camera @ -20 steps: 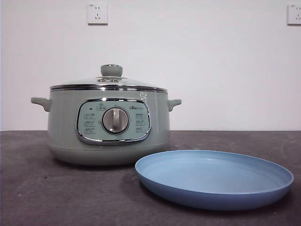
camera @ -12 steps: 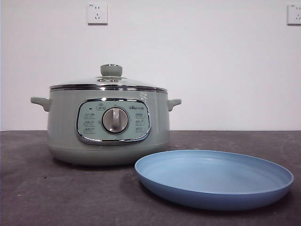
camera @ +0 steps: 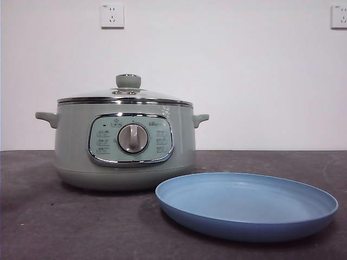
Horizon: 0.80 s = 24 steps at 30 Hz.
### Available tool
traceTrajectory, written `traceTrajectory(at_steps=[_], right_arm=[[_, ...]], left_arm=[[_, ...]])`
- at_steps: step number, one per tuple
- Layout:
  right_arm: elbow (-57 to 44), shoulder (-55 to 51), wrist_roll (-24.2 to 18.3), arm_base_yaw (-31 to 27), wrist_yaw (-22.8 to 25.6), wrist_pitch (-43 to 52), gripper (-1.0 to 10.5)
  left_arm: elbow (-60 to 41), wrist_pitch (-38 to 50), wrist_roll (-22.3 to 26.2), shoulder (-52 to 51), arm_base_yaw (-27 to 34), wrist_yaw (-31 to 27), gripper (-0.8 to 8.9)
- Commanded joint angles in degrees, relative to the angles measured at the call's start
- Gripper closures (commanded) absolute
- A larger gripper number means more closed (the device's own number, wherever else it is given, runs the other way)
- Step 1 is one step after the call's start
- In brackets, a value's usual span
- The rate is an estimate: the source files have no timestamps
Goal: Take the potato out from the steamer,put the potato on the plate,close the lid
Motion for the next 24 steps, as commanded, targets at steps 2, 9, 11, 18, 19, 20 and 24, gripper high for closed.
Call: traceTrajectory(at_steps=[2,9,11,18,19,20,24], right_arm=[[7.9,6.2,-6.3,0.1,-5.7,-6.3,9.6],[20.9,16.7,-17.4,1.3,-15.5,-20.3,9.6],[24.3,19.2,-20.7,1.9,-17.1,-24.3,9.6],[31.5,24.9,-27.8,4.8,-17.6,-34.1,9.6],[31.7,25.2,-27.8,5.2,-17.6,-34.2,9.6],[31.7,25.3,-27.9,5.7,-17.6,-34.2,9.6],[31.7,25.6,-27.8,6.3,-17.6,-34.2,9.3]], left_arm=[[5.1,-5.6,6.8,5.0,0.2,4.9,8.22],[14.2,-17.2,19.2,14.6,0.2,11.8,8.22],[16.8,-21.1,22.7,17.0,0.1,12.1,8.22],[23.4,-29.0,29.0,21.6,-0.1,12.3,8.22],[23.8,-28.9,29.0,21.7,-0.2,12.2,8.22],[24.2,-28.9,29.0,21.7,-0.3,12.2,8.22],[24.5,-28.9,28.4,21.7,-0.3,12.3,7.21]])
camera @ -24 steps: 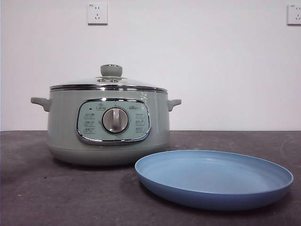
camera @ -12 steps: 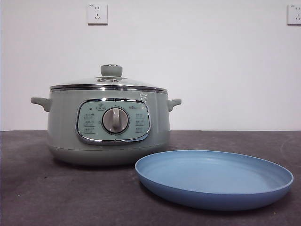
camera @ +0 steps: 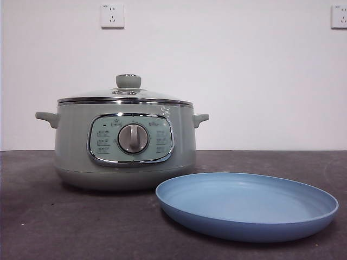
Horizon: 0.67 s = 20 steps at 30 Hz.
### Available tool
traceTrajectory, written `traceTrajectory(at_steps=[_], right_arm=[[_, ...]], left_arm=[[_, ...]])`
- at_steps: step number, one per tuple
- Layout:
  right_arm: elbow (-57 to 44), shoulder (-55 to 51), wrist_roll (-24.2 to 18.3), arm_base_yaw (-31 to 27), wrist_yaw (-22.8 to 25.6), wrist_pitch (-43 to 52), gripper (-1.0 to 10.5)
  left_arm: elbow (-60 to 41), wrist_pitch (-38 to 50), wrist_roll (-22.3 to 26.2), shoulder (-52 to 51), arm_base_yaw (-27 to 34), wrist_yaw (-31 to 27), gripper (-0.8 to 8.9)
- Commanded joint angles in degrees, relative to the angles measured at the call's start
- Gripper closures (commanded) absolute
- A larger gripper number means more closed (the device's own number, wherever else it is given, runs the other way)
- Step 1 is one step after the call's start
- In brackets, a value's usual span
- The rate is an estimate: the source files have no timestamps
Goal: Take the potato out from the steamer,put the potato on the plate,close the lid
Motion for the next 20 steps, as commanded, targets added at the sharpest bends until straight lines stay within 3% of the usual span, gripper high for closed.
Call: traceTrajectory(at_steps=[1,3,5,7,20], right_arm=[[0.1,0.0,-1.0,0.4,0.0,0.1,8.8],[0.1,0.0,-1.0,0.4,0.0,0.1,6.3],[0.1,0.0,-0.9,0.4,0.0,0.2,3.6],[0.1,0.0,-0.6,0.4,0.1,0.2,2.5],[0.1,1.2,-0.5,0.5,0.0,0.3,2.5]], left_arm=[[0.1,0.1,0.6,0.0,-0.2,0.2,6.11],[0.1,0.2,0.6,0.0,-0.2,-0.3,2.66],[0.1,0.2,0.6,0.0,-0.2,-0.8,0.92],[0.1,0.5,0.6,0.1,-0.2,-0.8,0.90],[2.8,10.2,-2.3,8.9,-0.8,-0.8,0.90]])
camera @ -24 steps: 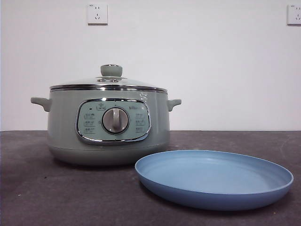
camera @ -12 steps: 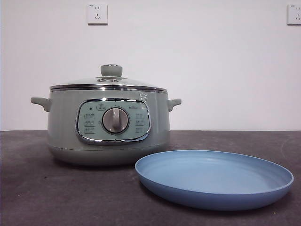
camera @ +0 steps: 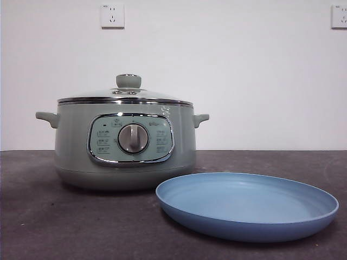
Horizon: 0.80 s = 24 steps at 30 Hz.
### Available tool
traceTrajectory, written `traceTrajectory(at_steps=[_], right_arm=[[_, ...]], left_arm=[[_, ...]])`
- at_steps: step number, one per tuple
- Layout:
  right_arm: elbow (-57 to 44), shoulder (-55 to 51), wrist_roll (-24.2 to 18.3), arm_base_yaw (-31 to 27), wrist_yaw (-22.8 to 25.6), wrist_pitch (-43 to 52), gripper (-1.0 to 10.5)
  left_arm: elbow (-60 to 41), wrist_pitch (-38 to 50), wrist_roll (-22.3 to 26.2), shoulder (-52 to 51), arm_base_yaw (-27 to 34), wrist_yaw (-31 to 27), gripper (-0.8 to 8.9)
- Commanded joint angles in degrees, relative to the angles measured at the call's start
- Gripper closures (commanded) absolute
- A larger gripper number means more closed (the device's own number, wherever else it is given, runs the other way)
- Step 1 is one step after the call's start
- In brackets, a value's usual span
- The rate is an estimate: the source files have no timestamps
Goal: Take the potato out from the steamer,put the potato on the plate,close the lid
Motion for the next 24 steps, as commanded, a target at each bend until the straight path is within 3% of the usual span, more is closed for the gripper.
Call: traceTrajectory(at_steps=[1,6,24], right_arm=[[0.1,0.2,-0.1,0.2,0.0,0.3,2.5],[0.1,1.0,-0.1,0.7,0.0,0.3,2.5],[0.1,2.2,-0.1,0.9,0.0,0.3,2.5]], left_arm=[[2.1,2.6,-0.3,4.1,-0.8,-0.2,0.90],[7.8,6.6,0.1,14.4,-3.5,-2.1,0.90],[27.7,16.8,6.4,49.4,-20.3,-23.4,0.90]])
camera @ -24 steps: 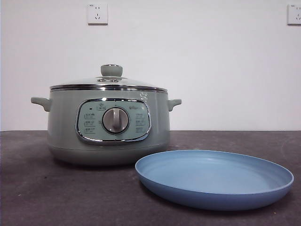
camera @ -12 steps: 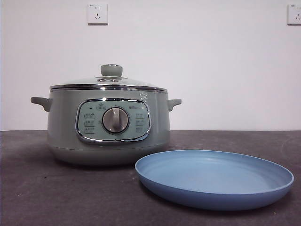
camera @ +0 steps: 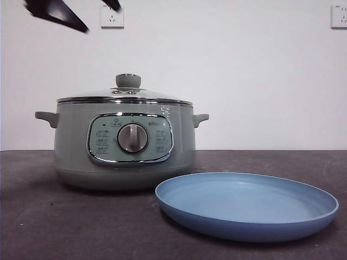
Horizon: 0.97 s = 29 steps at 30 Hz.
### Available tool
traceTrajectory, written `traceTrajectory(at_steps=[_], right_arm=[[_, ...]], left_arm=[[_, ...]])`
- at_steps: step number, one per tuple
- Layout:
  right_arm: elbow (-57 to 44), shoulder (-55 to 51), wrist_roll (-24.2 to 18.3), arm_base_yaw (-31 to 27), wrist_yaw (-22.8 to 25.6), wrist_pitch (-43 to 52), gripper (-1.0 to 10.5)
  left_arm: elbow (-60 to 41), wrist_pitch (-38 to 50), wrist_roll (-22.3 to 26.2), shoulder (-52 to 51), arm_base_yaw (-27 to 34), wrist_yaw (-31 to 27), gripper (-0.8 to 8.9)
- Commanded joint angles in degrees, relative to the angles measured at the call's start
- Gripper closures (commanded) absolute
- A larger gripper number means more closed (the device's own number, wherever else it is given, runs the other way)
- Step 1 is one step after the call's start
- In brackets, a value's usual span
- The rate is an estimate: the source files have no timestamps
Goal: Take the potato out from the steamer,put the potato on the plate,close the lid
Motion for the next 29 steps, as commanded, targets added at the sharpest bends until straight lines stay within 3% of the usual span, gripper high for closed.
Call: traceTrajectory(at_steps=[1,10,20,23,26,29], right_arm=[[0.1,-0.1,-0.1,0.2,0.0,0.3,2.5],[0.1,-0.1,-0.1,0.2,0.1,0.3,2.5],[0.1,0.7,-0.1,0.1,0.3,0.4,2.5],[0.1,0.7,-0.1,0.1,0.3,0.4,2.5],[0.1,0.7,-0.1,0.1,0.3,0.3,2.5],[0.1,0.7,-0.1,0.1,0.3,0.3,2.5]], left_arm=[[0.7,2.8,1.4,4.0,-1.8,-1.9,0.90],[0.7,9.9,1.6,13.4,-3.7,-5.9,0.90],[0.7,8.5,2.4,15.6,-3.7,-6.3,1.04],[0.7,8.6,2.4,15.6,-4.2,-6.2,3.28],[0.7,9.0,2.4,15.6,-4.3,-6.2,3.70],[0.7,8.8,2.4,15.6,-4.3,-6.2,5.78]])
